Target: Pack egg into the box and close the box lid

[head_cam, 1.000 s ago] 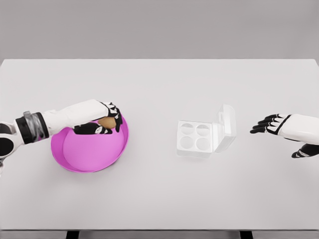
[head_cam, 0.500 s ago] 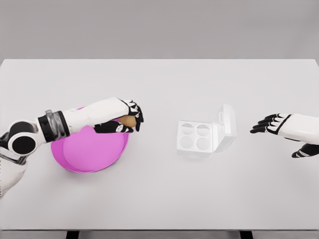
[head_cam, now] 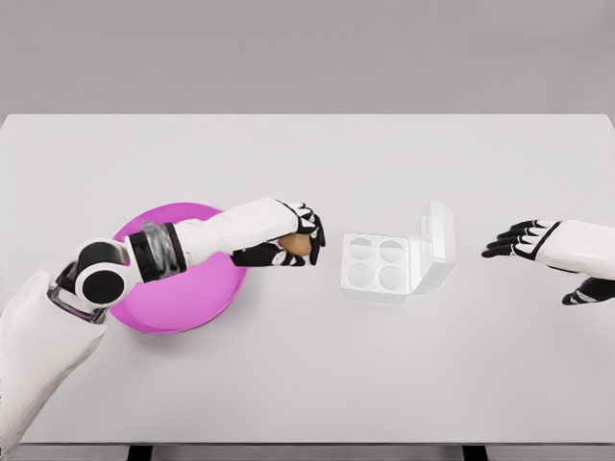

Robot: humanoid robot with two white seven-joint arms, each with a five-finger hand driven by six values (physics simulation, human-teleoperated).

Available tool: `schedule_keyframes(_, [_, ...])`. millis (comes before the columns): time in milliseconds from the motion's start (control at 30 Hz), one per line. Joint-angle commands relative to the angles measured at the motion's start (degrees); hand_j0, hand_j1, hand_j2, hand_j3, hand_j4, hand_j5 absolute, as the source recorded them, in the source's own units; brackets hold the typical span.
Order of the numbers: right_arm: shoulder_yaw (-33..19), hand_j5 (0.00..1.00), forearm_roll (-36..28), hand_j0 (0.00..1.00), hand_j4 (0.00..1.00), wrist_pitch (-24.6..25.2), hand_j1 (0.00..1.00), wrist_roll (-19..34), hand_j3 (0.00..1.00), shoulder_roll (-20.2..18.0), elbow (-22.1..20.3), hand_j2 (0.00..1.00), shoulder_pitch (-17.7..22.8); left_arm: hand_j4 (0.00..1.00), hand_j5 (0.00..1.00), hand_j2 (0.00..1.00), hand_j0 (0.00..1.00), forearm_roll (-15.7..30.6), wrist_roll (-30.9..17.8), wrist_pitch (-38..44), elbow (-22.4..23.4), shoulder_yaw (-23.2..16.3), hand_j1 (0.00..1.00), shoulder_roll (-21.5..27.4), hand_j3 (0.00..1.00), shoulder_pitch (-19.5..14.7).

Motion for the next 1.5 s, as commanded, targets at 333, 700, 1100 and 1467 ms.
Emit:
schedule_keyframes(333, [0.00, 1.00, -0.39, 1.00, 1.00, 0.15, 1.00, -0.02, 1.00, -0.08, -2.18, 1.00, 0.26, 0.31, 0.31, 0.31, 0.31, -6.34, 0.06, 0.12, 2.88, -0.66, 0.31, -7.56, 0.31, -0.09])
schedule_keyframes(700, [0.00, 1.00, -0.39, 1.00, 1.00, 0.15, 1.00, -0.02, 1.00, -0.17, -2.09, 1.00, 0.26, 0.31, 0.31, 0.31, 0.31, -10.21, 0.06, -0.41, 8.86, -2.77, 0.31, -13.18, 0.31, -2.99])
schedule_keyframes(1100, [0.00, 1.00, -0.39, 1.00, 1.00, 0.15, 1.00, -0.02, 1.00, -0.17, -1.74, 1.00, 0.18, 0.33, 0.33, 0.33, 0.33, -11.09, 0.06, -0.93, 15.98, -4.09, 0.33, -16.97, 0.33, -6.15])
schedule_keyframes(1467, [0.00, 1.00, -0.39, 1.00, 1.00, 0.15, 1.00, -0.02, 1.00, -0.17, -1.65, 1.00, 0.18, 0.63, 0.63, 0.63, 0.63, -11.09, 0.06, -3.75, 19.76, -4.27, 0.63, -18.37, 0.63, -7.65])
